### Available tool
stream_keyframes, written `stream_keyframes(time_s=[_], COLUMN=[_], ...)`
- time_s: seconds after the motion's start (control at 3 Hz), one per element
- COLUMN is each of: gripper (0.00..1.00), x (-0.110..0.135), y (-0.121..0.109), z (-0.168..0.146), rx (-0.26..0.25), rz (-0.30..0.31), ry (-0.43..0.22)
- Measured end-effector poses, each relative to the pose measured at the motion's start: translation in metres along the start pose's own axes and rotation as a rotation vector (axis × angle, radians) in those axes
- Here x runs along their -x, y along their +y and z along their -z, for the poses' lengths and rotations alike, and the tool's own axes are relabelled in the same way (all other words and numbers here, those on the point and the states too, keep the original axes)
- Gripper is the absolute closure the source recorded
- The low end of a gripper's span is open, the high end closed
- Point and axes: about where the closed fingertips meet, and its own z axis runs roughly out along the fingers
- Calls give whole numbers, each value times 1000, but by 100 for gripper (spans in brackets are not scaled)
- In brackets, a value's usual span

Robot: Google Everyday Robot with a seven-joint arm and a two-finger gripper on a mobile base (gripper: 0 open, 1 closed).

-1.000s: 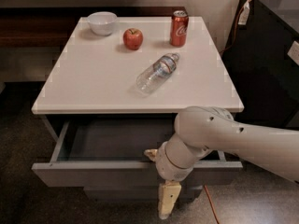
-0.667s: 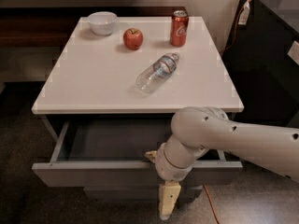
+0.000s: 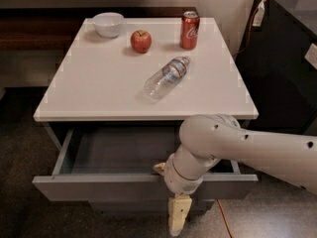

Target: Place water bottle into top drawer

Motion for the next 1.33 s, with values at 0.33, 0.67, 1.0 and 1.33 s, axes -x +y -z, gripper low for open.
stream_keyframes(time_s=[0.33, 0.67, 1.0, 1.33], gripper=[18, 41, 64, 87], x=[3, 4, 6, 9], y=[12, 12, 29, 47], z=[-4, -4, -7, -9], rx=[16, 16, 30, 41], rz=[12, 12, 23, 33], ry=[10, 10, 18, 22])
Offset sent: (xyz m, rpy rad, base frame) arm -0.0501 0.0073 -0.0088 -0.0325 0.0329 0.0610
